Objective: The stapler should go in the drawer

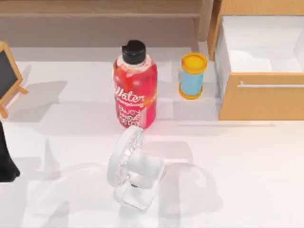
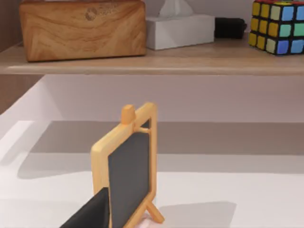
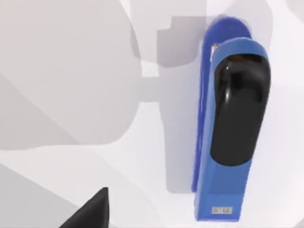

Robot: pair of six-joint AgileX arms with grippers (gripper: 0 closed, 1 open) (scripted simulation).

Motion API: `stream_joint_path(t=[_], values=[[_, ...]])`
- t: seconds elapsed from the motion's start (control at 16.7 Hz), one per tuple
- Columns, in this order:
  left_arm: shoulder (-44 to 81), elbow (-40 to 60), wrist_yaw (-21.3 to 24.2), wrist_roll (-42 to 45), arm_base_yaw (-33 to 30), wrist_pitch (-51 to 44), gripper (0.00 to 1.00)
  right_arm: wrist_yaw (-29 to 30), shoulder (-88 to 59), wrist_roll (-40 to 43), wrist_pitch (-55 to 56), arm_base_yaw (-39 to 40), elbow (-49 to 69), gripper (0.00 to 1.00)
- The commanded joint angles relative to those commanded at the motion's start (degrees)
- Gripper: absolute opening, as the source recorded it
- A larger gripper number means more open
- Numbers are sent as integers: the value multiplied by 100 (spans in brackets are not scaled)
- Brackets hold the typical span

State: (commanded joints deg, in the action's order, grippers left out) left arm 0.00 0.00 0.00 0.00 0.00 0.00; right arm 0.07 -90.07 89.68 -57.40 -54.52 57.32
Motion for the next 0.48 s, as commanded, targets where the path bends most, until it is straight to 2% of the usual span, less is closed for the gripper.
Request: stream_joint_path(t=[0.48], values=[[0, 0, 0, 0, 0, 0, 100, -7, -697, -24, 1578, -7, -852, 100]])
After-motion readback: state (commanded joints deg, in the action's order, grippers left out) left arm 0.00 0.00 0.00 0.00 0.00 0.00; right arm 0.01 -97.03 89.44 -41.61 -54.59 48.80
